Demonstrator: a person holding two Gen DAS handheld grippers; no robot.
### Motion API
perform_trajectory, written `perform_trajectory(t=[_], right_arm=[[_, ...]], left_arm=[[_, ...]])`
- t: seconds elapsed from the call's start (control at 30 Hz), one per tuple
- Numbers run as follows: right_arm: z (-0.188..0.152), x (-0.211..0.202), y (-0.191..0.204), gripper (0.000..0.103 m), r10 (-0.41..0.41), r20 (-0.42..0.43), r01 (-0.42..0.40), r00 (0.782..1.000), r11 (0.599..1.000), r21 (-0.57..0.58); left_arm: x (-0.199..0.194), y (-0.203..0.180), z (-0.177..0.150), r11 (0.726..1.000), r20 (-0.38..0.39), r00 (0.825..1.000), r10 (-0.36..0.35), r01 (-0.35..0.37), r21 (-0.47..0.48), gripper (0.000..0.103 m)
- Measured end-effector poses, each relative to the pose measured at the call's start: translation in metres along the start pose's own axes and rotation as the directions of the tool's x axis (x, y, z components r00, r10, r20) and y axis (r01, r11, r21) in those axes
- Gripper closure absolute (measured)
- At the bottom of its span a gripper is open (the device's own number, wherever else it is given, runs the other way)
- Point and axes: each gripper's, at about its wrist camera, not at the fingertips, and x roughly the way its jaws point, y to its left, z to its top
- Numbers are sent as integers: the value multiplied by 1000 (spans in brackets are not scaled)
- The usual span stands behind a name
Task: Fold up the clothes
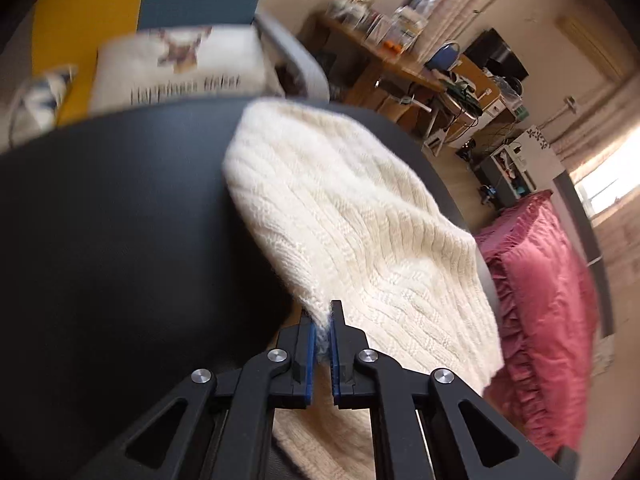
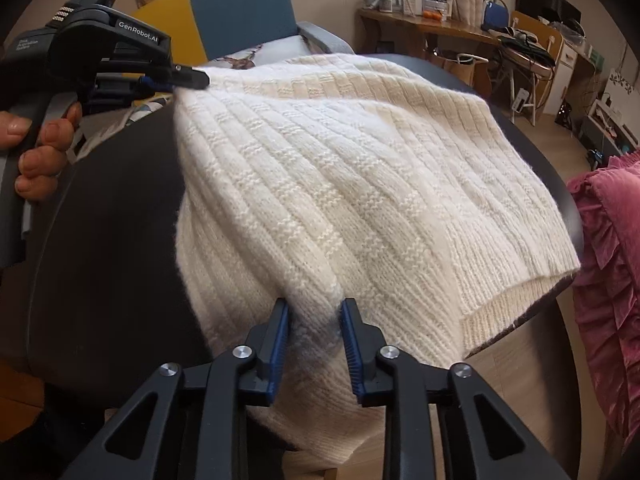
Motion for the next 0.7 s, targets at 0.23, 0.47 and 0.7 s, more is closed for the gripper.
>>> perform_trajectory(t=[0.23, 0.47, 0.7], right_arm=[[1, 2, 22, 84, 146, -21, -145, 989, 989, 19], [6, 18, 68, 85, 299, -52, -299, 953, 954, 20], [4, 30, 94, 85, 317, -103, -319, 943, 948, -2]], left_arm=[[-51, -36, -9, 936, 198, 967, 163, -215, 280, 97], [-100, -3, -8, 886, 299, 914, 274, -361, 291, 103], [-99, 75, -16, 964, 138, 966, 217, -235, 126, 103]])
